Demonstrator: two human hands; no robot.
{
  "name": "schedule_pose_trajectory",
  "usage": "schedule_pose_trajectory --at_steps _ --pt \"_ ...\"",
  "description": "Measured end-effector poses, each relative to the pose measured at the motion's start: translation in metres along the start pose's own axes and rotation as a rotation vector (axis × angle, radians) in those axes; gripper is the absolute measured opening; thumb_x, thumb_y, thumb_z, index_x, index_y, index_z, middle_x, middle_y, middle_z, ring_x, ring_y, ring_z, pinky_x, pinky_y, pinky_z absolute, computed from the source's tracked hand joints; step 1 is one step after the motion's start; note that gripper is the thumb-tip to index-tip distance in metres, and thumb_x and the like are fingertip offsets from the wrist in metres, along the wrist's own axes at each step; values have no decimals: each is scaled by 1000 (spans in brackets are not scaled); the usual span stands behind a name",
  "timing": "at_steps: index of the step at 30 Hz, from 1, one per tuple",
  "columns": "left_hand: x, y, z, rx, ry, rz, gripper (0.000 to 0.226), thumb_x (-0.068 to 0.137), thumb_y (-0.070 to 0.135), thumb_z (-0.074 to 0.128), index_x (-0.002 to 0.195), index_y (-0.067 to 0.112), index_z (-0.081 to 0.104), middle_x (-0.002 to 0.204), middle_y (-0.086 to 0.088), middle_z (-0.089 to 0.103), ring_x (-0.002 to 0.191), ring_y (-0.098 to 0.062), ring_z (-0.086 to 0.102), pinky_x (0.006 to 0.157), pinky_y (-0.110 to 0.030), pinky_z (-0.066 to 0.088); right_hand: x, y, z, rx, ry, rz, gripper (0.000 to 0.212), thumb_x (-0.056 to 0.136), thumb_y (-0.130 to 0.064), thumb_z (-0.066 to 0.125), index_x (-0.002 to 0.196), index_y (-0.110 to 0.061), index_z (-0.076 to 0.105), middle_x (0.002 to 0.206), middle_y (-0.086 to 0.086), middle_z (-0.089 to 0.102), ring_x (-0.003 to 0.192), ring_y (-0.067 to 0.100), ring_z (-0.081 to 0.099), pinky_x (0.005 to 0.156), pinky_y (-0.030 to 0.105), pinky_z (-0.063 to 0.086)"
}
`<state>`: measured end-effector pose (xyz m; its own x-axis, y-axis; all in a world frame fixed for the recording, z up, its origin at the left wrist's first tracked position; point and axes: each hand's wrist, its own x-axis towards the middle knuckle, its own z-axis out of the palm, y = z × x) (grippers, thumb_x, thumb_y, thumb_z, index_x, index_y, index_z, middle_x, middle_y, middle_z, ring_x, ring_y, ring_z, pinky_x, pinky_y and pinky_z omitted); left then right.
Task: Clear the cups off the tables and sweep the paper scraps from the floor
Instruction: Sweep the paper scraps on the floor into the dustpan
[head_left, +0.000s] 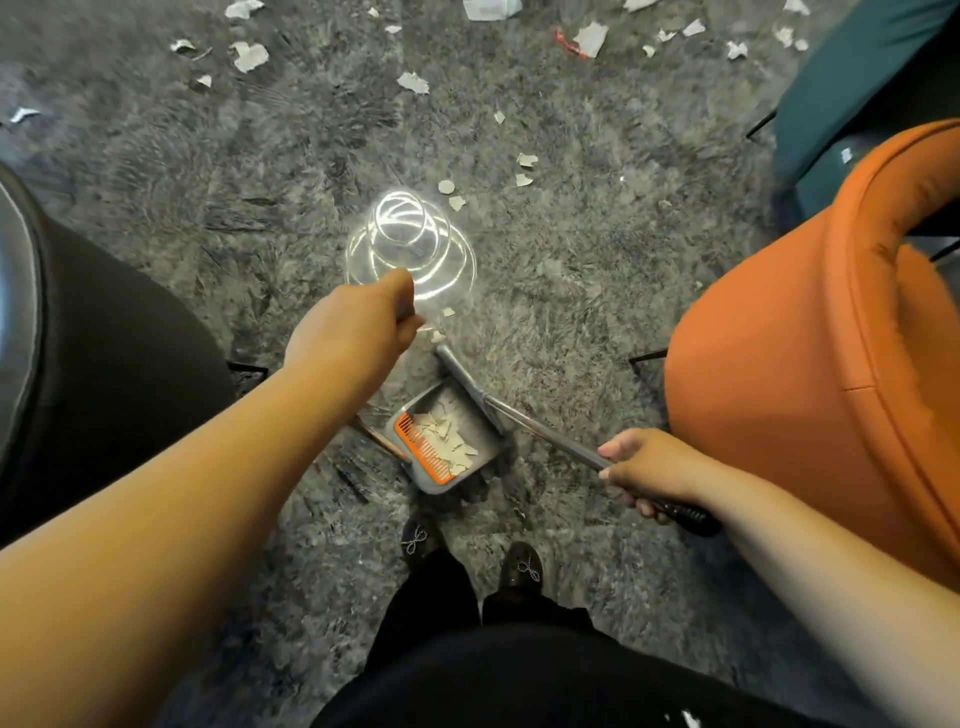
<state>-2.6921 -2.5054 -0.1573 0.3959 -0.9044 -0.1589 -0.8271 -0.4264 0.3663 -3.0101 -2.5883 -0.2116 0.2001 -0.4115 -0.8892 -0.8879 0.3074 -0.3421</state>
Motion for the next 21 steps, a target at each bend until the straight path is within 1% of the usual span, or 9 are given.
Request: schedule_pose_trajectory --at_steps 2,4,6,8,10,12,16,19,21 --pt "-6 -14 -8 -36 16 -2 19 96 39 55 102 22 49 82 -7 64 72 -33 59 64 -45 53 2 -11 3 -3 28 -24 41 91 -7 60 130 -11 48 45 5 57 30 15 48 37 21 37" --pt "-15 -29 -15 -53 59 -13 19 95 38 57 95 22 47 70 -2 57 65 -30 56 57 -40 48 6 -27 7 -4 51 -43 44 92 -6 60 133 -9 46 42 3 56 31 16 48 38 21 38" --pt "-24 -46 -23 -66 111 -37 19 94 38 59 91 23 46 61 7 47 54 -19 48 52 -33 40 12 -45 12 -4 74 -62 43 91 -4 60 133 -3 47 44 5 56 30 15 48 36 20 37" --pt "-31 -63 -30 -80 165 -73 19 92 38 60 90 26 45 58 13 42 51 -7 39 53 -30 34 18 -65 18 -38 102 -85 42 91 -4 60 131 2 47 52 9 57 30 14 49 36 20 38" --pt "-37 -77 -36 -95 204 -104 20 92 38 61 88 31 42 56 16 39 51 -1 35 56 -30 33 26 -84 22 -38 117 -83 44 92 -4 59 134 -2 45 56 10 55 30 14 48 36 20 37" --pt "-38 -88 -42 -111 219 -136 21 92 38 61 86 34 41 57 16 40 52 -3 37 57 -30 34 34 -103 23 -32 119 -96 44 92 -4 58 134 -3 46 57 10 54 32 15 47 36 20 36" --pt "-29 -107 -50 -127 235 -224 16 93 36 60 92 25 49 61 12 44 57 -16 43 58 -31 35 54 -139 17 -40 130 -103 38 92 -5 57 129 -11 47 58 12 52 29 13 45 32 17 32" --pt "-17 -117 -54 -130 247 -263 16 94 35 59 91 27 46 62 11 45 56 -7 41 50 -28 29 75 -168 9 -47 120 -109 38 93 -5 56 128 -12 45 57 13 50 26 12 41 32 15 31" --pt "-4 -121 -56 -114 255 -298 17 94 35 59 91 26 46 62 11 44 56 -4 39 48 -26 28 92 -190 1 -63 99 -117 34 94 -2 54 126 -8 46 55 13 47 23 12 38 31 13 29"
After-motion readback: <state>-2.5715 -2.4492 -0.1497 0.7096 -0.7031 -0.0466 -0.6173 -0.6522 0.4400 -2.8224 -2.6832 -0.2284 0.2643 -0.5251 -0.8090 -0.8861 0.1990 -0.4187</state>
